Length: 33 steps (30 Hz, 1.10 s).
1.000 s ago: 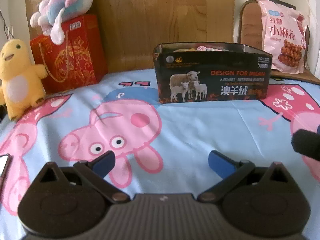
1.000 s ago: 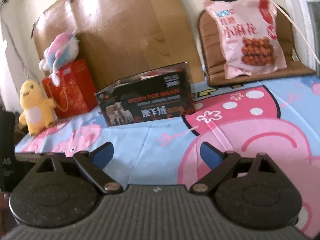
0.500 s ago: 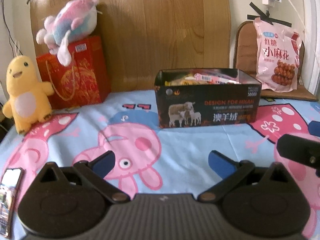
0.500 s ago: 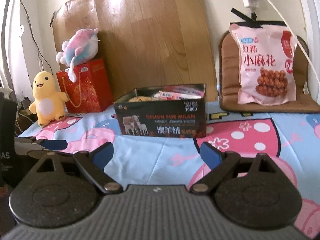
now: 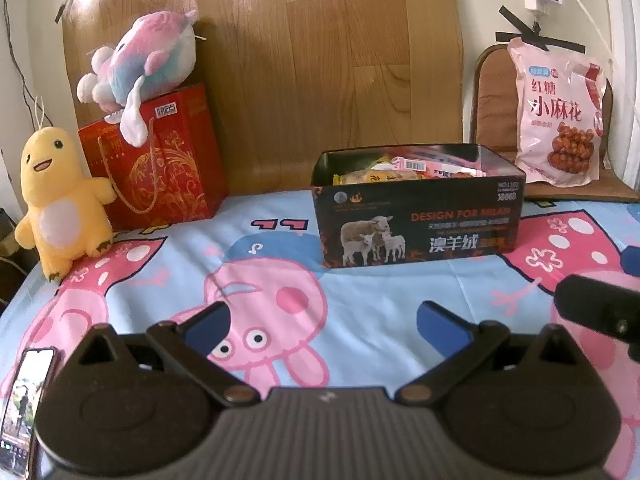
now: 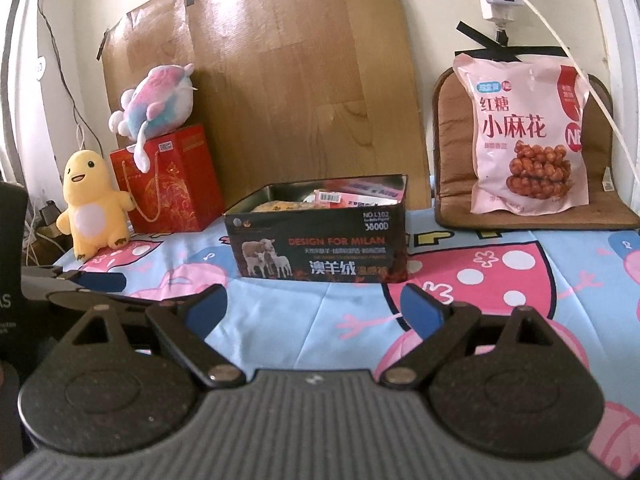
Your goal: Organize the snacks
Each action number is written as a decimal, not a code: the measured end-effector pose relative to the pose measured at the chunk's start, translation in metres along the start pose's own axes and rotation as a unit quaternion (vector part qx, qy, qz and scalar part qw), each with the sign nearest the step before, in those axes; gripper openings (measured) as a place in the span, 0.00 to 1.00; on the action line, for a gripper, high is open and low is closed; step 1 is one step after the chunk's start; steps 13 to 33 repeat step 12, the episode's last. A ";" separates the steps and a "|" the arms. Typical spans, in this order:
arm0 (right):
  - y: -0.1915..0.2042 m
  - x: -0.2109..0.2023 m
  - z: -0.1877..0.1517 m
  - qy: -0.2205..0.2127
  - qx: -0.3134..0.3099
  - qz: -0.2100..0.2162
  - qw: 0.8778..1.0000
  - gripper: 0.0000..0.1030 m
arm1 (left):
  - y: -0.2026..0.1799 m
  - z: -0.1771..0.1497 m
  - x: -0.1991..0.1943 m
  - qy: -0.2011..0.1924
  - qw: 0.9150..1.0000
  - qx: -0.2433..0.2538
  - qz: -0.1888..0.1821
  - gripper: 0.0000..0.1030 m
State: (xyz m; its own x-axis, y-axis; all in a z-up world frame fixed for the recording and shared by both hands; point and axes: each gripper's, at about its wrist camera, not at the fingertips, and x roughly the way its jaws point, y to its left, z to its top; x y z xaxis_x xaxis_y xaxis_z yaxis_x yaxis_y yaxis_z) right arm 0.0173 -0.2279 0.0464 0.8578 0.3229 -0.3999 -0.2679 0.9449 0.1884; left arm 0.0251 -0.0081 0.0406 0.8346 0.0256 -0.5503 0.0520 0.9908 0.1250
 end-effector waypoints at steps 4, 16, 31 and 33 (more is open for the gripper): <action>0.000 0.000 0.000 -0.001 -0.001 -0.002 1.000 0.93 | -0.001 0.001 0.001 0.002 1.000 0.001 0.000 1.00; -0.002 0.000 0.002 -0.006 -0.003 -0.004 1.000 0.93 | -0.003 0.000 0.007 0.017 0.999 -0.001 -0.031 1.00; -0.002 0.000 0.002 -0.006 -0.003 -0.004 1.000 0.93 | -0.003 0.000 0.007 0.017 0.999 -0.001 -0.031 1.00; -0.002 0.000 0.002 -0.006 -0.003 -0.004 1.000 0.93 | -0.003 0.000 0.007 0.017 0.999 -0.001 -0.031 1.00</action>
